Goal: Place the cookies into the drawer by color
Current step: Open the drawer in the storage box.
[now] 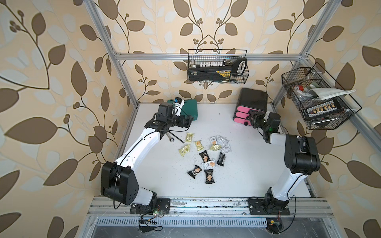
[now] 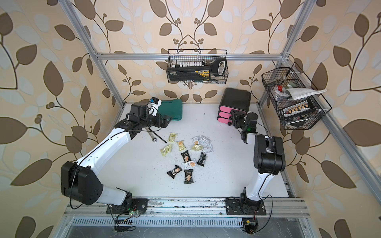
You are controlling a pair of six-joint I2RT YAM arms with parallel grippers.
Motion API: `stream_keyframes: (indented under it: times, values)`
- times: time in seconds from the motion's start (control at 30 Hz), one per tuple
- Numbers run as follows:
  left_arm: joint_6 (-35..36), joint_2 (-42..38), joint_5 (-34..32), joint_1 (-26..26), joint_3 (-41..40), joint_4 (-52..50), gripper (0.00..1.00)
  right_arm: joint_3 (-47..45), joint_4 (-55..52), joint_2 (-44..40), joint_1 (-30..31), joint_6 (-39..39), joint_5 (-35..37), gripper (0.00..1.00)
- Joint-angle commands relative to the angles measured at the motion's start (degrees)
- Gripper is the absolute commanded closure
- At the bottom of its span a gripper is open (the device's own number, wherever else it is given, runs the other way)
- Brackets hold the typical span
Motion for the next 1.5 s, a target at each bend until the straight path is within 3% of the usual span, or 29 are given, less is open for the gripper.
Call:
stream_keyframes:
  times: [0.0,0.27,0.73,0.93,1.13,1.47]
  values:
    - [1.1,-2.1,0.6,-0.2,-0.3,1.2,0.02,1.5,1.6,1.9,0.4,0.9,2.0,0.59]
    - [1.1,-3.5,0.3,-0.6,-1.5,2.0,0.02,-1.6,2.9,-0.8,1.8,-0.1,2.7,0.78]
    - [1.6,-5.7,-1.5,-0.7,-3.0,3.1,0.02,-20.2,-5.5,-21.0,6.9,-7.0,5.9,0.76]
    - [1.2,-5.6,-1.0,-0.7,-3.1,3.4,0.02,-23.4,-6.2,-22.9,7.2,-8.3,4.1,0.7]
    - [1.3,-5.8,-1.2,-0.7,-3.0,3.2,0.02,-24.0,-4.2,-21.8,7.7,-9.1,2.4,0.45]
    - [1.1,-5.5,-1.2,-0.7,-3.0,3.2,0.02,-27.0,-11.6,-29.3,7.7,-14.0,3.4,0.28]
